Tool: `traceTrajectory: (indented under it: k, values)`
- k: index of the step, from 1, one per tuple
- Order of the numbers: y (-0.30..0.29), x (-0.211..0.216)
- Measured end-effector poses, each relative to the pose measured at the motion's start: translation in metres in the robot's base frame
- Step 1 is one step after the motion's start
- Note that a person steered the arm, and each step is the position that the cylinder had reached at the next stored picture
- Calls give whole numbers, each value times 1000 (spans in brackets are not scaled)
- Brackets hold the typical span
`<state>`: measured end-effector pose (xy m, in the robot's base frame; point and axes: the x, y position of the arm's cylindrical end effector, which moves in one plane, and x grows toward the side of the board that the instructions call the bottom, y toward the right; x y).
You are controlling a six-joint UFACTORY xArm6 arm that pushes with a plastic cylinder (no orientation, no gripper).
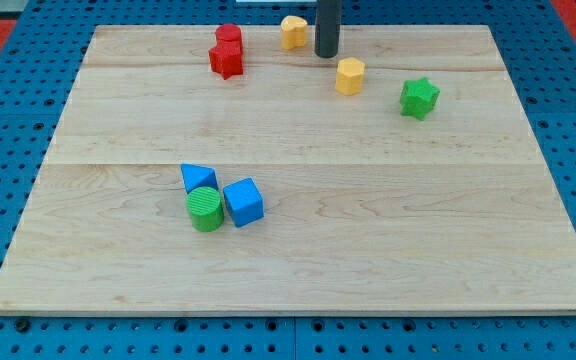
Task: Separate the hexagon from the heart and red star
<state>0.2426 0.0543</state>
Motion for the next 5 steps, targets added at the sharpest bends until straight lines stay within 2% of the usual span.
traceTrajectory:
  k: [3,4,5]
  values:
    - [43,-1]
    - [52,13]
    - [21,46]
